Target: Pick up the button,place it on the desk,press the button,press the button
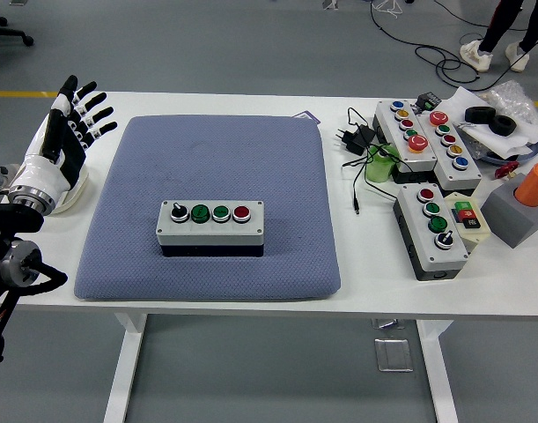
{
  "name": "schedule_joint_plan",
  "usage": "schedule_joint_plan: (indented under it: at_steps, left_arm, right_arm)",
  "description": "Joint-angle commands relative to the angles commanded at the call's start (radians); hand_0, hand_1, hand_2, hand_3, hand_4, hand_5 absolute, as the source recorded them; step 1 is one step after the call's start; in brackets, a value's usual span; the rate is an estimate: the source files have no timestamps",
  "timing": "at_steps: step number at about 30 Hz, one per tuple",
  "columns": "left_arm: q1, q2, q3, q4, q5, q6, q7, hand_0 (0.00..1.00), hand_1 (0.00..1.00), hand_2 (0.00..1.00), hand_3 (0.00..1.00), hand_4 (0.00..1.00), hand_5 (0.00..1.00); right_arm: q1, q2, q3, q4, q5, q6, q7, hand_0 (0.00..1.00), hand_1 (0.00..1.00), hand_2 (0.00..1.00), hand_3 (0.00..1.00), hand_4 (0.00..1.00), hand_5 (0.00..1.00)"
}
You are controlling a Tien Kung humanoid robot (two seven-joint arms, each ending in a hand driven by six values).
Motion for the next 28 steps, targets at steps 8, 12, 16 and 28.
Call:
schedule_joint_plan:
  at_steps: [8, 12, 16, 28]
  left_arm:
    - [0.001, 0.003, 0.000, 0.001, -0.001, -0.006, 0.000, 0.773, 0.859, 0.914, 0.913, 0.711, 0.998]
    - [0.001, 0.003, -0.001, 0.001, -0.002, -0.010, -0.001, 0.772, 0.858, 0.916, 0.913, 0.702, 0.998]
    - [0.000, 0.004, -0.002, 0.002, -0.001, -0.019, -0.001, 0.773, 0.861, 0.919, 0.913, 0.701, 0.998]
    - [0.001, 0.006, -0.004, 0.006, 0.005, -0.050, 0.005, 0.778, 0.866, 0.923, 0.916, 0.700, 0.998]
  right_arm:
    - [0.001, -0.001, -0.001, 0.000, 0.002, 0.000, 0.002, 0.631, 0.479, 0.533, 0.583, 0.263, 0.009]
    - [0.001, -0.001, 0.000, 0.000, 0.001, 0.000, 0.002, 0.631, 0.479, 0.533, 0.583, 0.263, 0.009]
    - [0.002, -0.001, 0.000, 0.000, 0.003, 0.000, 0.002, 0.631, 0.479, 0.533, 0.583, 0.263, 0.009]
    - [0.002, -0.001, -0.001, 0.000, 0.002, 0.000, 0.001, 0.632, 0.479, 0.533, 0.583, 0.263, 0.009]
